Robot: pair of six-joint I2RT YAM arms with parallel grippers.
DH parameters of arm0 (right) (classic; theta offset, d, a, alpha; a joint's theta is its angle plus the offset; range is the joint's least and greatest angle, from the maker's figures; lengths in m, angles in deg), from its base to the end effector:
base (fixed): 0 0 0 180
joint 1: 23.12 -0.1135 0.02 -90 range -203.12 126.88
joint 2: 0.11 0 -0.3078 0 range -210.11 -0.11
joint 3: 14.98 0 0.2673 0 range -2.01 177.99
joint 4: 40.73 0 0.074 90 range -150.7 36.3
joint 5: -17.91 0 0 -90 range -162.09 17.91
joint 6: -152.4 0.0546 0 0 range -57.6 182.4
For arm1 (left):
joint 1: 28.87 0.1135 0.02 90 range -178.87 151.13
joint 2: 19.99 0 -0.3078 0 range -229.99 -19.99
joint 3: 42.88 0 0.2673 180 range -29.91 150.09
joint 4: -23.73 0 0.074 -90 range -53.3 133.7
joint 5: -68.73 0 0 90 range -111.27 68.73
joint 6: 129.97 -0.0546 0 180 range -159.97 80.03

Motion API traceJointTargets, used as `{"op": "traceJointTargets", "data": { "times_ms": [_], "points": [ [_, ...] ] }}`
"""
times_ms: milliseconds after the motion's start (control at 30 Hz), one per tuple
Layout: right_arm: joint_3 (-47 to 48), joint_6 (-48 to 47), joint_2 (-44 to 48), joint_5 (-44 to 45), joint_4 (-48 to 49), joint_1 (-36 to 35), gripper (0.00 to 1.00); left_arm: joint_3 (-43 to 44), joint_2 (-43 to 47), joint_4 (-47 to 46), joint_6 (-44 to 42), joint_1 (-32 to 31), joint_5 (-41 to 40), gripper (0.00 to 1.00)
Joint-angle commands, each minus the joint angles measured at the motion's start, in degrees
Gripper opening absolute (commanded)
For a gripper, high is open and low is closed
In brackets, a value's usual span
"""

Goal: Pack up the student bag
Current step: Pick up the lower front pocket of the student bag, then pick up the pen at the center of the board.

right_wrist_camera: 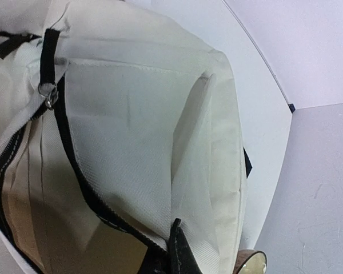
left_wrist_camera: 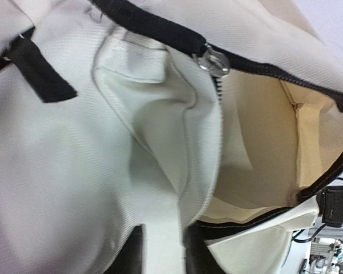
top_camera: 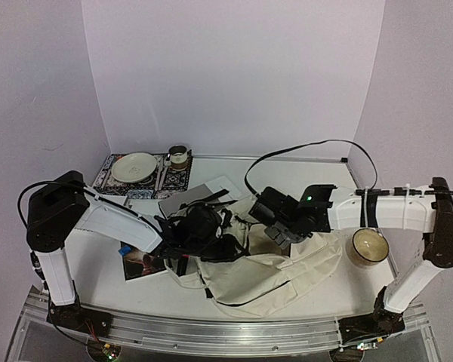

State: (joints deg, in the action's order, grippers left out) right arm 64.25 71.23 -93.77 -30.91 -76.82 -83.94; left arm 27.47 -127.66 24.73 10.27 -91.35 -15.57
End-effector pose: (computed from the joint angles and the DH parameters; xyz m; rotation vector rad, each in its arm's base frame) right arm 0.2126 0.3070 0.2652 -0.6913 2.0882 -0.2256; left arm 0.1923 -0.3809 0.1652 0.3274 2.4868 -1.0801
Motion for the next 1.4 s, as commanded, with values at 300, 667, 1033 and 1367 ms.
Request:
{"op": "traceJointTargets", "data": {
  "times_ms": [300, 667, 1033, 1367],
  "points": [
    [-3.0, 2.7, 6.1, -2.6, 0.3, 0.1, 0.0, -2.5, 17.6, 20.2, -4.2, -0.2, -18.3, 0.51],
    [-2.7, 2.8, 4.6, -4.7, 2.2, 0.1, 0.0, -4.9, 22.5, 34.8, -3.9, 1.1, -18.8, 0.51],
    [-2.1, 2.9, 4.9, -7.6, 3.6, 0.1, 0.0, -3.2, 13.7, 36.3, -6.8, 4.0, -15.9, 0.43],
    [-2.2, 3.0, 5.0, -8.7, 4.3, 0.1, 0.0, -1.2, 5.0, 36.4, -8.2, 4.6, -14.2, 0.44]
  ]
}}
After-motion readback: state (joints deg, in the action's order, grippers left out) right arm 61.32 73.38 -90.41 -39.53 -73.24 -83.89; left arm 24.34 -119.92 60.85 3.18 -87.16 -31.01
